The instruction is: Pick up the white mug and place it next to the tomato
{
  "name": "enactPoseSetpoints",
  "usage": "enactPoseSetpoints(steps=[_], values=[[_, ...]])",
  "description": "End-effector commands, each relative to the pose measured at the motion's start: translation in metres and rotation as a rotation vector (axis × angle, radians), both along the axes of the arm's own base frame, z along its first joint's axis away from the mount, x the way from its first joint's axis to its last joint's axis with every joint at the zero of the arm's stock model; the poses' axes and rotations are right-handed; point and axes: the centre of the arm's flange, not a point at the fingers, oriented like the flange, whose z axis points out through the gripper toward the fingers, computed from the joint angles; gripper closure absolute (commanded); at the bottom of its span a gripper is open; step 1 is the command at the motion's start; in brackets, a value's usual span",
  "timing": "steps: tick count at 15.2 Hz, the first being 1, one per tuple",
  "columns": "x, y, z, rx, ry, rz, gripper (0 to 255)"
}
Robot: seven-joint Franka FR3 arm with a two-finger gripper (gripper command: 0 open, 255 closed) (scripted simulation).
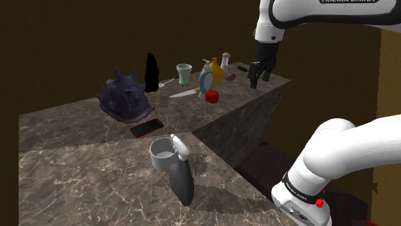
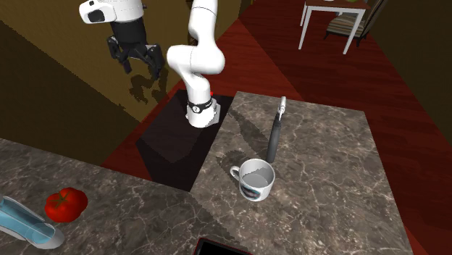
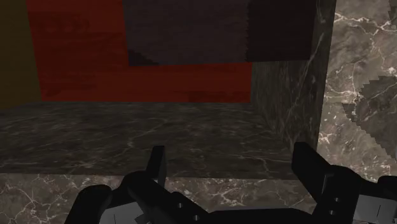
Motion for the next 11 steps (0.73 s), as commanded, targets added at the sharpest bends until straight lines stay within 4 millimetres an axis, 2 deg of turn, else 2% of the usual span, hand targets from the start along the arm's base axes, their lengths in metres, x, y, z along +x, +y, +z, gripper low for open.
enactPoseSetpoints(steps=[1,11], values=[[0.0,0.0,0.0,0.0,0.0,0.0,0],[0.024,0.116,-0.053,0.007,-0.035,-0.005,0]])
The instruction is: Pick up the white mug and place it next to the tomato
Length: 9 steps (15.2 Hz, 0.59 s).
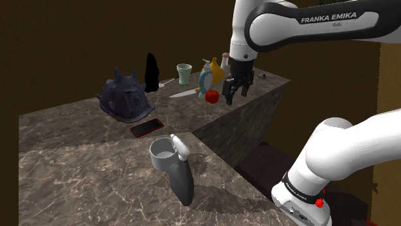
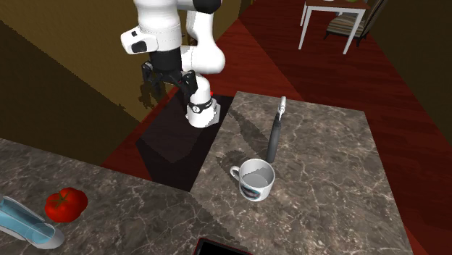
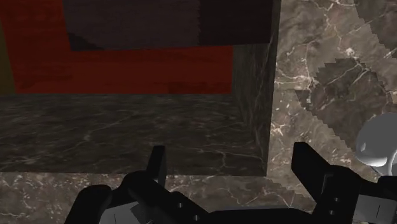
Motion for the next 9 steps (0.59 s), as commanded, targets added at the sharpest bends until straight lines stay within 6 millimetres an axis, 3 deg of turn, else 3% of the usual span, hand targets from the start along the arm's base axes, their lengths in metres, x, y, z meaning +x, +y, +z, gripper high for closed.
enactPoseSetpoints(steps=[1,9], values=[[0.003,0.026,-0.009,0.002,-0.008,-0.003,0],[0.025,0.119,-0.05,0.008,-0.036,-0.007,0]])
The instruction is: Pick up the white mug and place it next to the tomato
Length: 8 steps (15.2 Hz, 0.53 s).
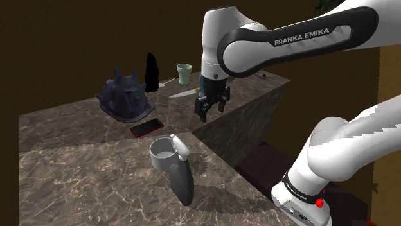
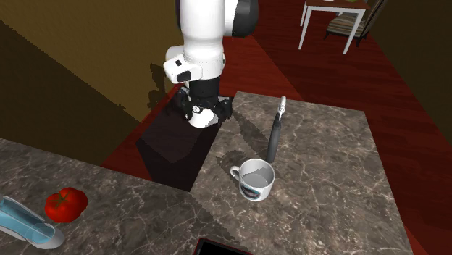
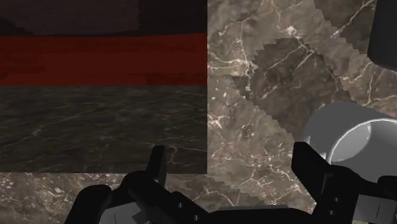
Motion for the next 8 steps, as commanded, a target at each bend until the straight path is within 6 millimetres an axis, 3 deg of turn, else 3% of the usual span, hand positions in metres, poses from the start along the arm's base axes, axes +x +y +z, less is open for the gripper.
enactPoseSetpoints(steps=[1,8], values=[[0.006,0.026,-0.009,0.003,-0.008,-0.002,0],[0.026,0.108,-0.044,0.008,-0.032,-0.006,0]])
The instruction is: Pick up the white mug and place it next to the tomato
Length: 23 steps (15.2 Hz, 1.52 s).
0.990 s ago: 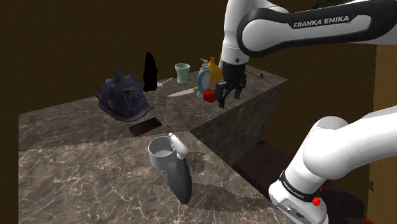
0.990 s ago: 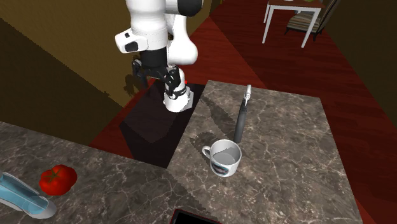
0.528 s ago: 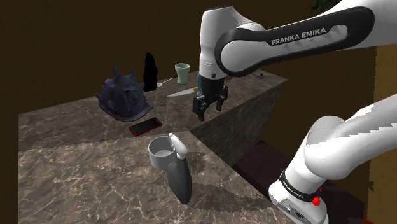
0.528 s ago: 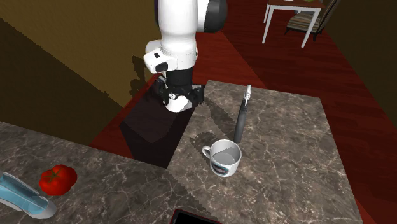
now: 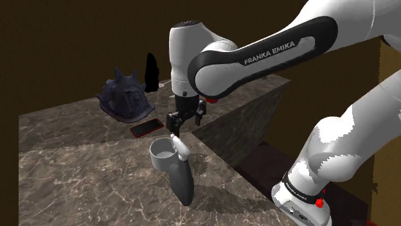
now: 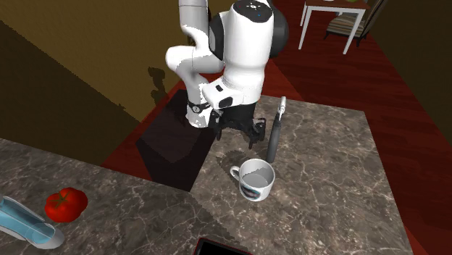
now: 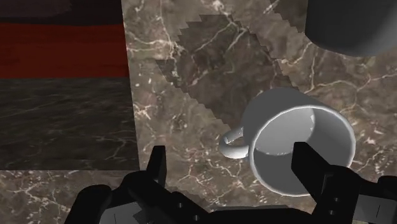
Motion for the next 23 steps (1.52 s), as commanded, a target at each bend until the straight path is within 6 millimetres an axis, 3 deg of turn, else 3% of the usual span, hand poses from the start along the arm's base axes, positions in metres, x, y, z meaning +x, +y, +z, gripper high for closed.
enactPoseSetpoints(steps=[1,10,17,23], values=[[0.007,0.024,-0.013,0.003,-0.007,-0.002,0],[0.034,0.126,-0.055,0.009,-0.038,-0.007,0],[0.035,0.124,-0.092,0.009,-0.038,-0.007,0],[0.036,0.124,-0.095,0.009,-0.038,-0.007,0]])
